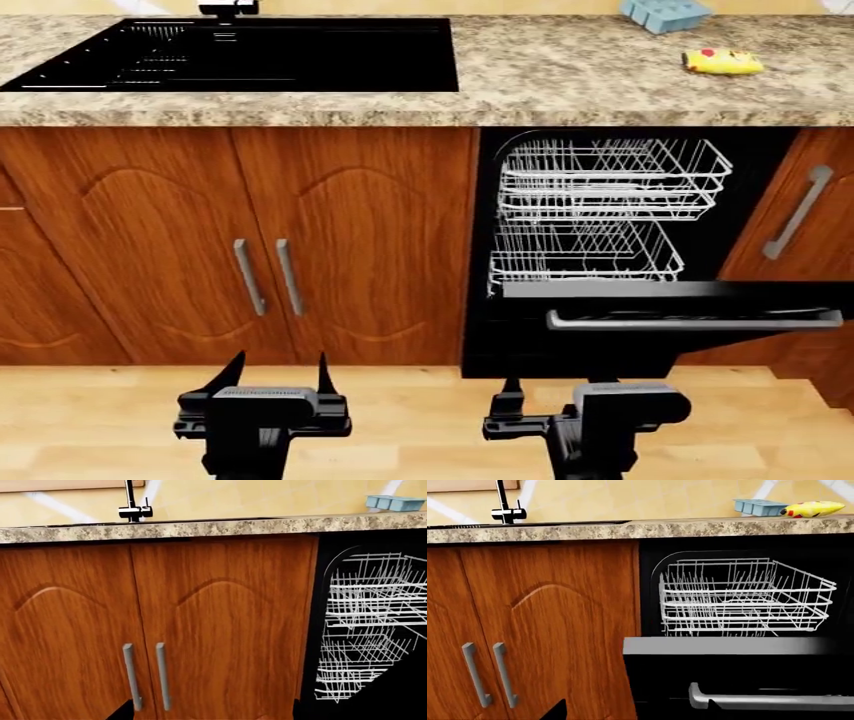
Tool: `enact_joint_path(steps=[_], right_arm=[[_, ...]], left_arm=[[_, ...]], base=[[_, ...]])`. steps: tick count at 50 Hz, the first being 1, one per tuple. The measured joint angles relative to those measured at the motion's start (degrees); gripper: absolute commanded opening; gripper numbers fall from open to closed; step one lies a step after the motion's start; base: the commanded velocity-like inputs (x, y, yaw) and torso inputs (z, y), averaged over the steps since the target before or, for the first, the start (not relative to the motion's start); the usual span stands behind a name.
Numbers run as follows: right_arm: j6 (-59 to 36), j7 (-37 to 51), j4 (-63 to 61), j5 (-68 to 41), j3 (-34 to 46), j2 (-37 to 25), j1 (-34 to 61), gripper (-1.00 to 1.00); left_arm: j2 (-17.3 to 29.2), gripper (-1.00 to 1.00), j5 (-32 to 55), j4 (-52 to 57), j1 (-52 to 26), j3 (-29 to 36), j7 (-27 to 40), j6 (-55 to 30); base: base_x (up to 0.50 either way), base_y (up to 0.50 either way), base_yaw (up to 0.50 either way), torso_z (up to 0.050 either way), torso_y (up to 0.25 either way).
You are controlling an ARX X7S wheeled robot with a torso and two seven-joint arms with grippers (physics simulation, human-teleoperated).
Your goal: Close the dishwasher door
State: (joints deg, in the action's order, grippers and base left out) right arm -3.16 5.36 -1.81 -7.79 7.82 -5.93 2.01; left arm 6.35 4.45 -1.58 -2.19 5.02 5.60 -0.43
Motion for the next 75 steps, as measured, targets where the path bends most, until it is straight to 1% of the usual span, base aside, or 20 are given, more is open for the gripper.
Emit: enact_joint_path(steps=[65, 69, 75], right_arm=[[-0.02, 3.19, -2.82, -3.07, 2.71, -3.06, -0.93, 1.0], [0.2, 3.4, -2.92, -3.14, 2.7, -3.34, -0.99, 1.0], [0.77, 3.67, -3.24, -3.25, 2.87, -3.48, -1.22, 1.0]], left_arm=[[2.54, 1.0, 2.6, -0.25, -0.8, 3.29, 2.5, -0.19], [2.5, 1.0, 2.87, -0.37, -0.87, 3.52, 2.47, 0.01], [2.81, 1.0, 3.85, -0.23, -0.94, 3.68, 2.04, -0.46]], base=[[0.0, -0.5, 0.0, 0.0, 0.0], [0.0, -0.11, 0.0, -0.007, 0.0], [0.0, 0.0, 0.0, -0.05, 0.0]])
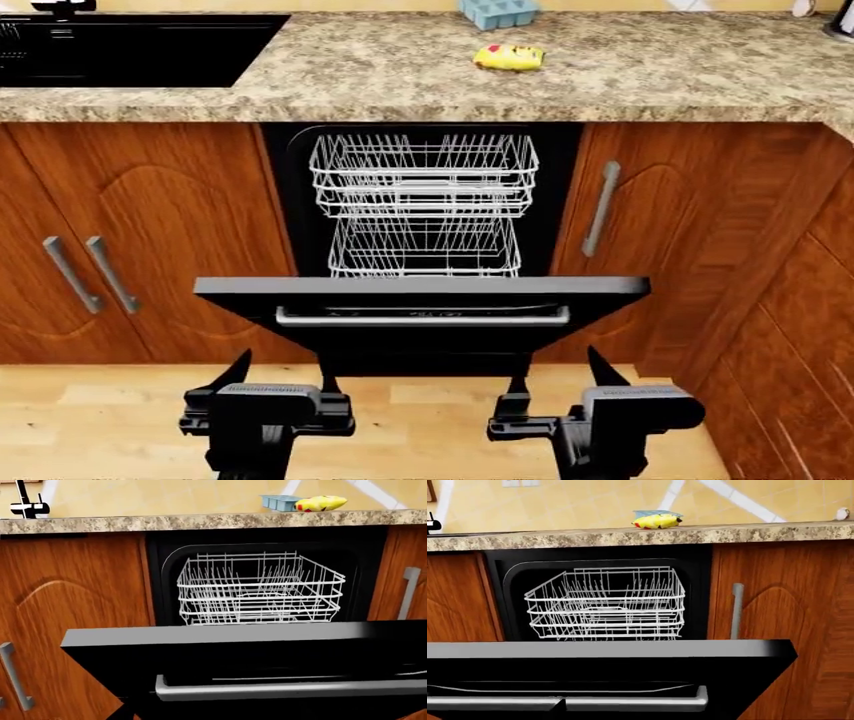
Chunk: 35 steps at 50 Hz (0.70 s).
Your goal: Close the dishwasher door
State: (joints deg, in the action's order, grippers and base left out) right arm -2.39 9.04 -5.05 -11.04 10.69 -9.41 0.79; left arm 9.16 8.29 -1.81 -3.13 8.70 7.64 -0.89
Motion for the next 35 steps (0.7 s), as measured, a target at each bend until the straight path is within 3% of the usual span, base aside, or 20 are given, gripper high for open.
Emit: enact_joint_path(steps=[35], right_arm=[[1.06, 1.48, -1.06, -0.46, 1.2, -1.03, -0.51, 1.0]], left_arm=[[1.34, 1.0, 2.65, 2.07, 0.79, 1.2, -0.46, -0.67]], base=[[0.0, 0.0, 0.0, -0.05, 0.0]])
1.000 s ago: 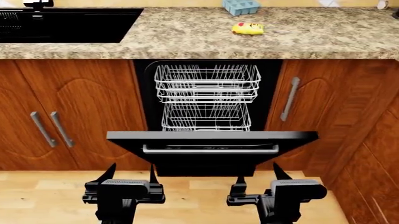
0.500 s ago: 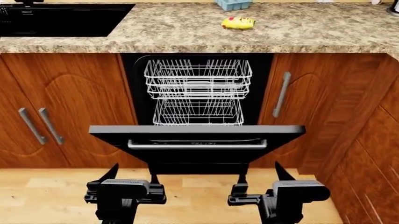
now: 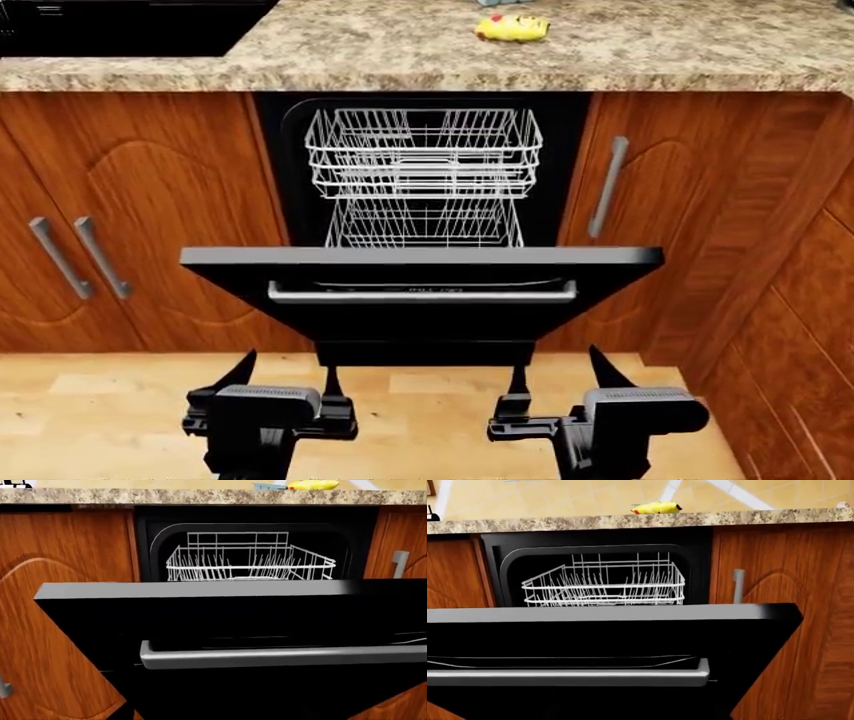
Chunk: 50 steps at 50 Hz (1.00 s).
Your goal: Close the dishwasher door
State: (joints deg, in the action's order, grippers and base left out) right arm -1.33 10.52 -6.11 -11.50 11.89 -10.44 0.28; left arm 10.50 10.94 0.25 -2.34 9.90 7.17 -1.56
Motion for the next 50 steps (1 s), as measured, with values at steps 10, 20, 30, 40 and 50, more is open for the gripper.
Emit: enact_joint_path(steps=[10, 20, 30, 40, 50], right_arm=[[0.03, 0.35, -0.27, -0.27, 0.25, -0.32, -0.11, 1.0], [0.2, 0.68, -0.5, -0.46, 0.55, -0.63, -0.34, 1.0], [0.33, 1.02, -0.74, -0.62, 0.81, -0.95, -0.58, 1.0], [0.38, 1.32, -0.94, -0.79, 1.09, -1.25, -0.68, 1.0], [0.24, 1.57, -1.22, -1.03, 1.4, -1.52, -0.61, 1.0]], left_arm=[[0.26, 1.0, 0.34, 0.23, 0.03, 0.36, 0.15, -0.08], [0.49, 1.0, 0.7, 0.13, -0.26, 0.69, 0.2, -0.17], [0.75, 1.0, 0.97, 0.24, -0.34, 1.01, 0.35, -0.17], [1.01, 1.0, 1.21, 0.49, -0.3, 1.36, 0.55, -0.24], [1.26, 1.0, 1.43, 0.74, -0.23, 1.71, 0.76, -0.33]], base=[[0.0, 0.0, 0.0, -0.05, 0.0], [0.0, 0.0, 0.0, -0.05, 0.0], [0.0, 0.0, 0.0, -0.05, 0.003], [0.0, 0.0, 0.0, -0.05, 0.006], [0.0, 0.0, 0.0, -0.05, 0.008]])
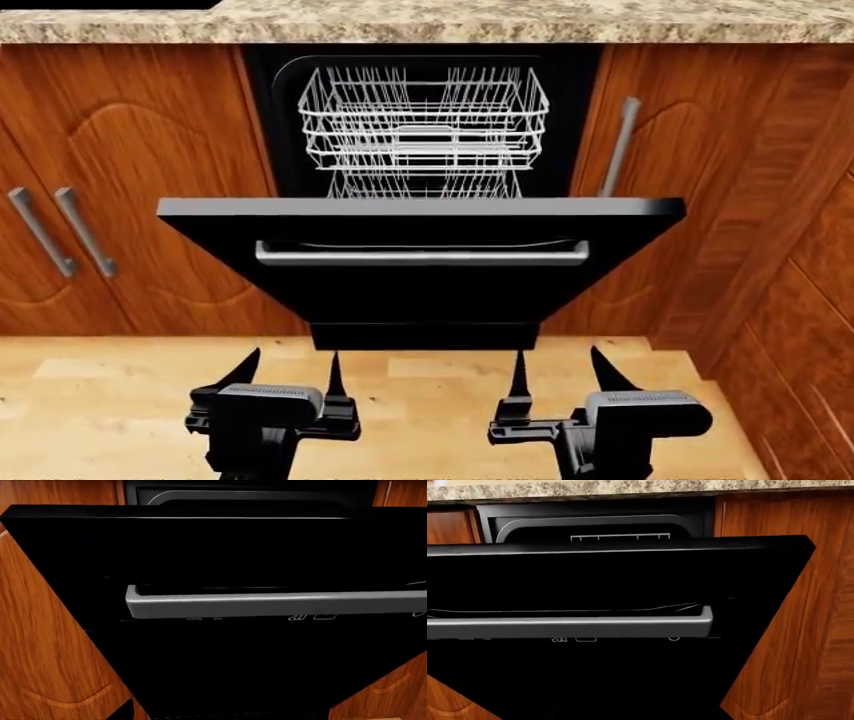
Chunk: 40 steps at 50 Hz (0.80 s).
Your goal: Close the dishwasher door
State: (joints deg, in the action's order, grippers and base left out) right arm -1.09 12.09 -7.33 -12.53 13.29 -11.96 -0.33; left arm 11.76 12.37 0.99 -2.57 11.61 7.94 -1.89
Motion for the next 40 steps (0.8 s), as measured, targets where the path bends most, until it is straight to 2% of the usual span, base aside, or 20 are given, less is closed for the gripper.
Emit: enact_joint_path(steps=[40], right_arm=[[0.39, 1.18, -1.21, -0.87, 1.03, -1.29, -0.43, 1.0]], left_arm=[[0.91, 1.0, 1.04, 0.12, -0.17, 1.11, 0.56, -0.05]], base=[[0.0, 0.0, 0.0, -0.05, 0.01]])
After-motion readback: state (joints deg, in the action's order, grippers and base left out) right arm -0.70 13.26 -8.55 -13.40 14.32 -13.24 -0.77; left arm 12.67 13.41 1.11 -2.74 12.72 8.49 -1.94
